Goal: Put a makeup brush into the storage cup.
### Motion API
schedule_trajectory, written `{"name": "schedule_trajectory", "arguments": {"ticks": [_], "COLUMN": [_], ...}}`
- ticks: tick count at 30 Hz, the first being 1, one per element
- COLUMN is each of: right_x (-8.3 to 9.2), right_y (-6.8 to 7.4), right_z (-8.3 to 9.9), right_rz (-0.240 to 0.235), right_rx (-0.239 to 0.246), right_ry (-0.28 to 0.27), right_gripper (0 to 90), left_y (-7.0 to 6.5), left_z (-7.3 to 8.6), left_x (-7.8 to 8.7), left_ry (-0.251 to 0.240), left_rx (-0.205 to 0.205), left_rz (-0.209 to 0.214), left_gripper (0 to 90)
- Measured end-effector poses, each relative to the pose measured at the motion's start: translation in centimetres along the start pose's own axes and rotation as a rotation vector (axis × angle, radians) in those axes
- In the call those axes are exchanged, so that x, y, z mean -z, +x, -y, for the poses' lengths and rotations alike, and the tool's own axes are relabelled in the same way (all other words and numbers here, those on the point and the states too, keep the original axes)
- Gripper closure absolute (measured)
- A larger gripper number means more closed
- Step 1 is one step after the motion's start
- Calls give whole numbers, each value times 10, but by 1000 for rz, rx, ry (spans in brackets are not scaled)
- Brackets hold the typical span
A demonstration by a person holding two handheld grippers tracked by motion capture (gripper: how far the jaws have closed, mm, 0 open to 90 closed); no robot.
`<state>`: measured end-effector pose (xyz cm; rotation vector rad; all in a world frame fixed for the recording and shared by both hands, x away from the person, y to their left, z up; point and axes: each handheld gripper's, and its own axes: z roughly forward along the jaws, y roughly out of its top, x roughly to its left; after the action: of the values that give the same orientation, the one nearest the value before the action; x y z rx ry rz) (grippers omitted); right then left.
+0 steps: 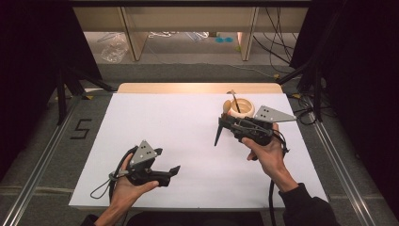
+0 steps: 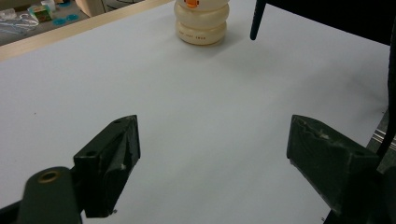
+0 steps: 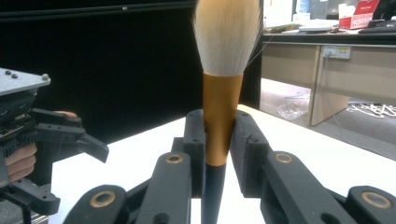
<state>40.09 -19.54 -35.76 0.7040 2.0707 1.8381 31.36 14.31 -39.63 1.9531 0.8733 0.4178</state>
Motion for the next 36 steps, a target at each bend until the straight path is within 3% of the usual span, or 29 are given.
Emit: {"name": "schedule_trajectory", "arguments": {"ticks": [8, 9, 13, 14, 17, 32, 36], "right_x": [8, 8, 12, 13, 17, 37, 39], "right_y": [-8, -10, -14, -16, -20, -47, -57], "right_z": [-5, -5, -7, -8, -9, -18, -18], "right_rz": [41, 56, 73, 78, 89, 196, 224], "right_rx": [13, 31, 21, 23, 17, 26, 26], "right_ry": [6, -9, -6, 8, 14, 29, 34], "right_gripper": [780, 780, 780, 780, 780, 780, 780], "left_y": [0, 0, -1, 0, -2, -2, -2], "left_z": [4, 5, 7, 7, 8, 11, 11], "left_x": [4, 4, 5, 6, 5, 6, 4], "left_ry": [8, 9, 12, 32, 22, 36, 24], "left_rx": [-2, -2, 1, -21, -5, -15, -2], "left_rz": [4, 0, 3, -6, -4, -2, -3], "left_gripper": [169, 169, 169, 169, 169, 169, 170]}}
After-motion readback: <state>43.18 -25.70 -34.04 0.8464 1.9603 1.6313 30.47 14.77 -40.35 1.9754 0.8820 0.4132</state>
